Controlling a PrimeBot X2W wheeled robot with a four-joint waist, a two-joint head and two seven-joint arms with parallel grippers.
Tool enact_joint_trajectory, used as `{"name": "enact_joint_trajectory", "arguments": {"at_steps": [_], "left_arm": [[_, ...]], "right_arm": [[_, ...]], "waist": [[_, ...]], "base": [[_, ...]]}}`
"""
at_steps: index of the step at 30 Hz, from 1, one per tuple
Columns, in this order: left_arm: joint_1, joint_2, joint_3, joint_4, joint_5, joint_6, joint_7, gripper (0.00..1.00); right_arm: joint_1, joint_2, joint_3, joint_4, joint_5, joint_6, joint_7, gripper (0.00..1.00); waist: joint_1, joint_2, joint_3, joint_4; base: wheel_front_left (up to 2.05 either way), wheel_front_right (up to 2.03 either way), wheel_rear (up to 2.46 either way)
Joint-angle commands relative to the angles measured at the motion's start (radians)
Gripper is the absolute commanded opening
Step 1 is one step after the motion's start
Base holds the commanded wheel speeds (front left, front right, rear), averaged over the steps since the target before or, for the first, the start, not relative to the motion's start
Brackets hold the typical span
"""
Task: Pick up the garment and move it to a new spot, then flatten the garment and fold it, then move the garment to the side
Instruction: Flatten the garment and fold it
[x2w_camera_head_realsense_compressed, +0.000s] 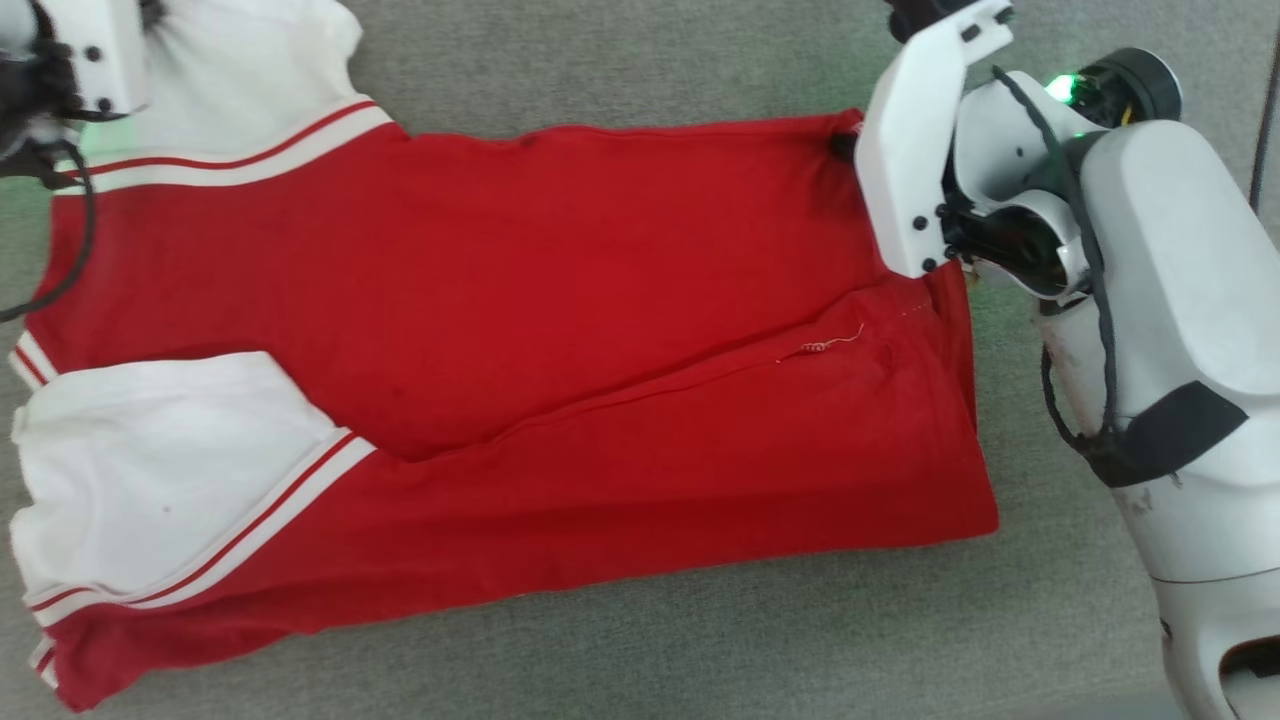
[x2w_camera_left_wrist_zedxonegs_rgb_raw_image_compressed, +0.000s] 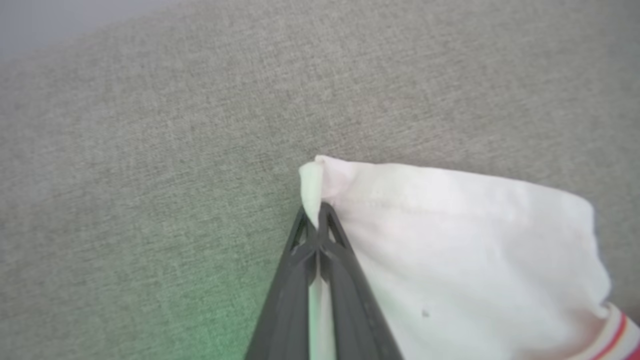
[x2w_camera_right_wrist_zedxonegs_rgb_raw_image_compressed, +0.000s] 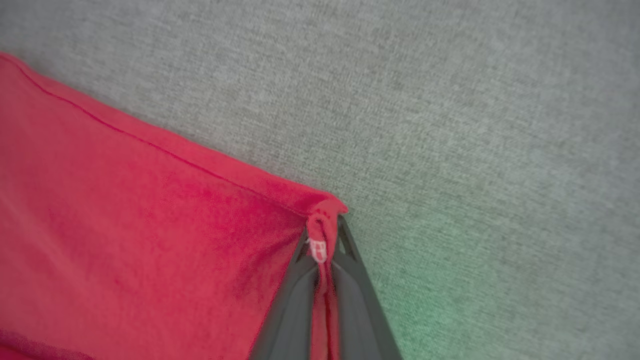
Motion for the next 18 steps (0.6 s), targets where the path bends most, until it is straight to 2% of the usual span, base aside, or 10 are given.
{"name": "enact_joint_trajectory", "arguments": {"at_steps": [1, 5, 10, 18], "left_arm": [[0.011, -0.019, -0.012, 0.006, -0.001, -0.010, -0.001, 0.00], [-0.007, -0.024, -0.003, 0.014, -0.016, -0.022, -0.012, 0.00], [0.000, -0.032, -0.009, 0.002, -0.033, -0.031, 0.026, 0.00], [0.042, -0.008, -0.024, -0.100, -0.066, -0.029, 0.102, 0.00]], "right_arm": [[0.035, -0.010, 0.002, 0.019, 0.001, -0.001, 0.004, 0.00], [0.055, -0.039, -0.024, -0.017, 0.004, -0.001, -0.024, 0.00], [0.114, -0.069, -0.066, -0.076, 0.010, -0.001, -0.066, 0.00], [0.242, -0.147, -0.126, -0.218, 0.017, -0.001, -0.083, 0.00]], "waist": [[0.0000, 0.0000, -0.014, 0.014], [0.0000, 0.0000, -0.044, 0.041], [0.0000, 0.0000, -0.095, 0.079], [0.0000, 0.0000, -0.184, 0.137]], "base": [[0.00, 0.00, 0.00], [0.00, 0.00, 0.00], [0.00, 0.00, 0.00], [0.00, 0.00, 0.00]]}}
